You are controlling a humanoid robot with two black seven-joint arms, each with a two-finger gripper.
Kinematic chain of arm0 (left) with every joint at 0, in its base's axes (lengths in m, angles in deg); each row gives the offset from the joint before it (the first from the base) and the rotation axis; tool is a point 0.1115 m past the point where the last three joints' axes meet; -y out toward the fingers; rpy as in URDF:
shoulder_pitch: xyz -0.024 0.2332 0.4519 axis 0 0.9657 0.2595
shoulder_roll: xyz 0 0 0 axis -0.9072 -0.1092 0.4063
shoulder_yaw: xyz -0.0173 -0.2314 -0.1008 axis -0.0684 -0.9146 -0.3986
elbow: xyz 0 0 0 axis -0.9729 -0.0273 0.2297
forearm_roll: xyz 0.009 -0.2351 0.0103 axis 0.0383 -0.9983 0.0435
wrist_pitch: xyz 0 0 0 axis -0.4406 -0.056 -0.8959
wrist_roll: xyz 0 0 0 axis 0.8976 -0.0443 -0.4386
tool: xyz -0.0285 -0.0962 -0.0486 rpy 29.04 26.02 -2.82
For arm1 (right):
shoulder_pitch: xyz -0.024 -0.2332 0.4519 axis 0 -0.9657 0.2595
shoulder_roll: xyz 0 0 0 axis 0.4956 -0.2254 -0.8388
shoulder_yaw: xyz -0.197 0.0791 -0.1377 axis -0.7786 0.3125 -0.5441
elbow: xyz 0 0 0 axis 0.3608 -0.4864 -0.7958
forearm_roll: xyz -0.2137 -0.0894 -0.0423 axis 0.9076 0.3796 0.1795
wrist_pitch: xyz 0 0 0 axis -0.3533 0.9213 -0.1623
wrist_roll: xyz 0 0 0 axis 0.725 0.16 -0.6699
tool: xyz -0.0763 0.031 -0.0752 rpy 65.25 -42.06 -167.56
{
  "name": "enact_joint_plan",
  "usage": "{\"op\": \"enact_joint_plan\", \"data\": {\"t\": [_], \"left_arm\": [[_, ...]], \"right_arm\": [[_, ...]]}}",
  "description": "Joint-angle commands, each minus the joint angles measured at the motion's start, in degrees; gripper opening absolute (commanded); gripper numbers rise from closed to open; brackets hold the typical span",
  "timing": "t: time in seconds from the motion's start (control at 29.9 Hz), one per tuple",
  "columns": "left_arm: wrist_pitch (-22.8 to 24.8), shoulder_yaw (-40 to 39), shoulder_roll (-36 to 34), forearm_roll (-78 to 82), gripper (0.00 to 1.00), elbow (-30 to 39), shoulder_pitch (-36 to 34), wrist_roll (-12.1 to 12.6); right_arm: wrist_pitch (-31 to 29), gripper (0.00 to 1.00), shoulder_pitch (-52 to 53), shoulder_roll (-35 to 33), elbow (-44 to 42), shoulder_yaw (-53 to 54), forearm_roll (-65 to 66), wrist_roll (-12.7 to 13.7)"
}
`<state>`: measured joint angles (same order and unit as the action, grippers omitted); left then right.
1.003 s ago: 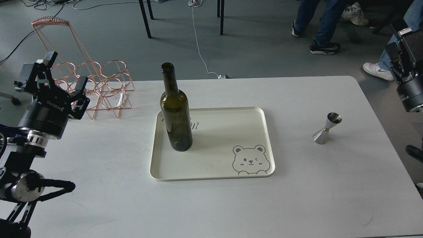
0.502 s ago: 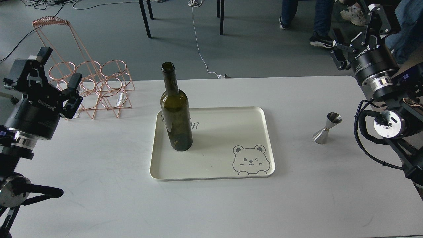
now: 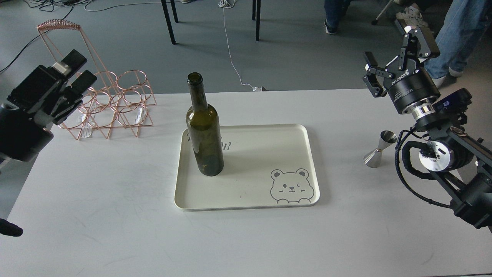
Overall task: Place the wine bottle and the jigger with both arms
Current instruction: 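Reach the left gripper to the wine bottle neck and grasp it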
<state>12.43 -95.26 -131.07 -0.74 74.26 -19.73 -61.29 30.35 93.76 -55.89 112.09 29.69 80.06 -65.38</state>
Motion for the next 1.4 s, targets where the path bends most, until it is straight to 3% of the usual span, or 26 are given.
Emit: {"op": "enact_joint_plan", "data": {"t": [0.0,0.13,0.27,0.5,0.6,0.84,1.2,1.37], "left_arm": [[0.0,-0.1,-2.7,12.2,0.99,0.1,-0.1,-0.2],[-0.2,0.3,-4.8,19.1,0.99,0.1,-1.4,-0.2],[-0.5,2.5,-5.9,24.8,0.99,0.2,-7.1,-0.2],[-0.7,20.9,-4.5,34.5,0.99,0.1,-23.8,-0.2],[-0.7,25.0,-0.6,40.5,0.99,-0.2,-28.3,-0.2],[-0.5,25.6,5.8,47.5,0.99,-3.9,-30.2,-0.2],[-0.3,25.6,8.6,48.7,0.99,-7.5,-32.1,-0.2],[-0.3,30.4,10.4,48.6,0.99,-8.9,-36.7,-0.2]], "right_arm": [[0.3,0.99,-0.2,0.0,0.1,0.0,0.0,0.0],[0.3,0.99,-0.3,0.0,0.0,0.0,0.1,0.0],[0.4,0.99,-0.6,0.1,-0.1,-0.1,0.7,0.0],[0.6,0.99,-0.6,-0.2,-0.1,-0.2,0.7,0.0],[0.6,0.99,-0.8,-0.4,-0.1,-0.2,0.9,0.0],[0.6,0.99,-1.4,-0.6,0.2,-0.1,1.0,0.0],[0.6,0.99,-1.7,-0.7,0.2,-0.1,1.0,0.0],[0.5,0.99,-1.7,-0.7,0.2,-0.2,1.3,0.0]]}}
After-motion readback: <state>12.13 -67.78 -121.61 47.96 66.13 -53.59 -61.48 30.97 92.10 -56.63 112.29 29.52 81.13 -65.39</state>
